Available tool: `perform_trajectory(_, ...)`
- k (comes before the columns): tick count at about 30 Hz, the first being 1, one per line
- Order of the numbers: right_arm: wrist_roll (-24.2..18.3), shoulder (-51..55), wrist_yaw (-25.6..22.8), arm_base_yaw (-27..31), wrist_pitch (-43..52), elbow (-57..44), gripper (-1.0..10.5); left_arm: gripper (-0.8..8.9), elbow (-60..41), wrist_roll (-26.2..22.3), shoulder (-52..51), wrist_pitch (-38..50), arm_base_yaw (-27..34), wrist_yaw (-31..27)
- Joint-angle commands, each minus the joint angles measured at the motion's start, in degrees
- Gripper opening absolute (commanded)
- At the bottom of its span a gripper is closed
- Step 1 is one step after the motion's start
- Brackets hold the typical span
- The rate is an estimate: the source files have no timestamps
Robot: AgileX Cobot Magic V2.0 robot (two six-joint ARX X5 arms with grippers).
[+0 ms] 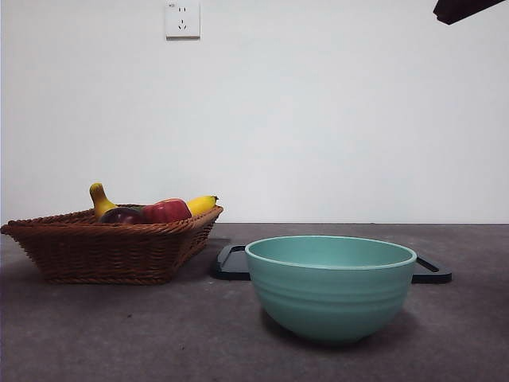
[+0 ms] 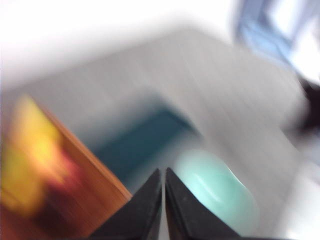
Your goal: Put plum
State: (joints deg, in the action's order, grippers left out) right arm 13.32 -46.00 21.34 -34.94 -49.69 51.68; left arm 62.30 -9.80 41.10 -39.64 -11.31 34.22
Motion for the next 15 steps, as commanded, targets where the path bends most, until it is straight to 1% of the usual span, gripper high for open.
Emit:
perform_trajectory(1, -0.5, -0.3, 0.1, -0.5, 0.6, 0.7, 0.1, 0.09, -4.0, -1.1, -5.2, 12.9, 4.1, -2.4)
perform_trajectory(3, -0.5, -0.3, 0.1, -0.5, 0.6, 0.7, 0.1, 0.09, -8.7, -1.1, -9.6, 20.5, 6.8, -6.6)
perform_trajectory(6, -0.5, -0.3, 0.1, -0.5, 0.6, 0.7, 0.1, 0.09, -16.0, -0.7, -15.1, 27.9, 9.6, -13.6)
perform_trajectory(9, -0.5, -0.3, 0.1, -0.5, 0.6, 0.7, 0.1, 0.09, -22.9, 1.0, -19.6, 31.1, 11.7, -20.1)
perform_trajectory(11, -0.5, -0.3, 0.1, -0.5, 0.6, 0.7, 0.1, 0.09, -26.9, 2.1, -21.9, 32.1, 12.6, -23.2)
perform_trajectory(13, -0.5, -0.3, 0.1, -0.5, 0.6, 0.7, 0.1, 0.09, -31.1, 3.0, -24.5, 32.5, 13.4, -25.5)
perform_trajectory(15, -0.5, -0.3, 0.1, -0.5, 0.6, 0.7, 0.1, 0.09, -34.9, 3.5, -26.7, 33.0, 13.9, -26.4)
